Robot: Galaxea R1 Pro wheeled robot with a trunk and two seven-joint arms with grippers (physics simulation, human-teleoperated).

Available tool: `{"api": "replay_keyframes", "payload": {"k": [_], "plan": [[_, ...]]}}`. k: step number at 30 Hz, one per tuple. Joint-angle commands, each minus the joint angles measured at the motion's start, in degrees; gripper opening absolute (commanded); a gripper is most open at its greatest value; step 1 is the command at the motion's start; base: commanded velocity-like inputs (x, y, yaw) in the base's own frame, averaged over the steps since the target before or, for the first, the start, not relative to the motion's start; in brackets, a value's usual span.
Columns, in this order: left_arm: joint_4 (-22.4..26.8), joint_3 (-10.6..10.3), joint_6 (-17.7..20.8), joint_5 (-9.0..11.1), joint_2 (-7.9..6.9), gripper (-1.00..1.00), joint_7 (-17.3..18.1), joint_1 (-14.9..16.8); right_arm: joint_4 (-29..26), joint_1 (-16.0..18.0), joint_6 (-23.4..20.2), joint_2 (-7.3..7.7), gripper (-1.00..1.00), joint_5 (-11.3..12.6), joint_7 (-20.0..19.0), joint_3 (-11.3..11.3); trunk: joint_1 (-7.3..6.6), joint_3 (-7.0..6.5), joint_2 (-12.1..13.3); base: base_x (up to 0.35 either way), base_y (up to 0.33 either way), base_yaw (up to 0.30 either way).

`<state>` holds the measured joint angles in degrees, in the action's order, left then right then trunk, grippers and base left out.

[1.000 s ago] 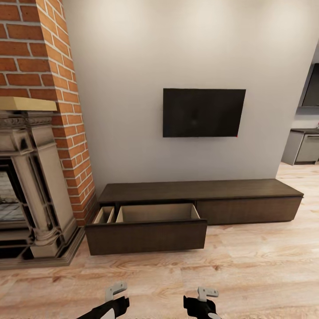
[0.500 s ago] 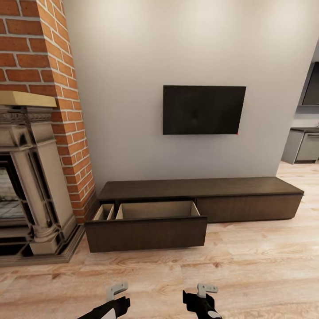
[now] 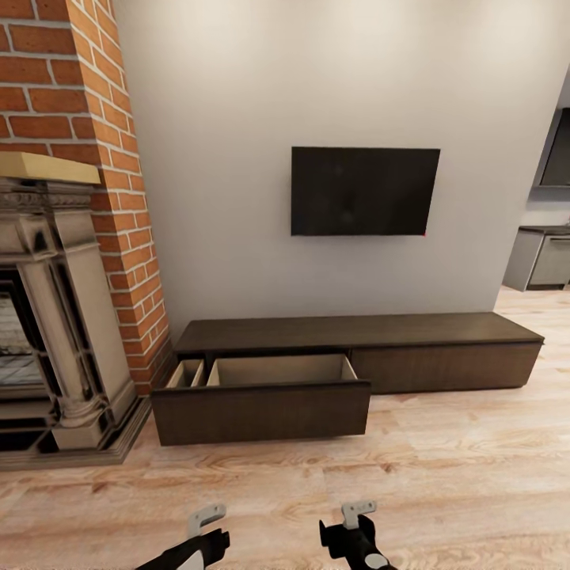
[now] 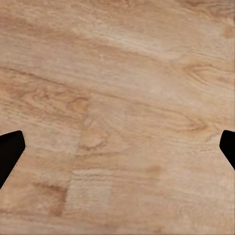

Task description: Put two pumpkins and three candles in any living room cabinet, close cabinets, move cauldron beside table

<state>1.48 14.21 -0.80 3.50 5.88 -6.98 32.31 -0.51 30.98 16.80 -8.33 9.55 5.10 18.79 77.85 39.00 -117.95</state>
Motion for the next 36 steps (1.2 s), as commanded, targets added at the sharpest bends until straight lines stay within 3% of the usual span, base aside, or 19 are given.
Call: {"api": "replay_keyframes", "payload": {"k": [1,20,27,36], "plan": [[0.0,-0.02,-0.08,0.36,-0.12,1.0,-0.14,0.03,0.11,0.04,0.18,-0.02,1.0,0.11,0.14,0.42,0.22,0.25,-0.44,0.0,0.0,0.028],[0.01,-0.06,-0.17,0.37,-0.3,1.0,-0.14,0.03,0.44,0.04,0.17,0.1,1.0,-0.58,0.18,0.2,4.39,4.24,-8.06,0.0,0.0,0.199],[0.01,-0.06,-0.17,0.37,-0.31,1.0,-0.13,0.02,0.5,0.04,0.17,0.23,1.0,-0.54,0.18,0.12,5.93,5.52,-10.87,0.0,0.0,-0.004],[0.01,-0.07,-0.17,0.37,-0.23,1.0,-0.14,0.03,0.58,0.04,0.17,0.17,1.0,-0.5,0.18,0.11,7.9,7.28,-14.48,0.0,0.0,-0.216]]}}
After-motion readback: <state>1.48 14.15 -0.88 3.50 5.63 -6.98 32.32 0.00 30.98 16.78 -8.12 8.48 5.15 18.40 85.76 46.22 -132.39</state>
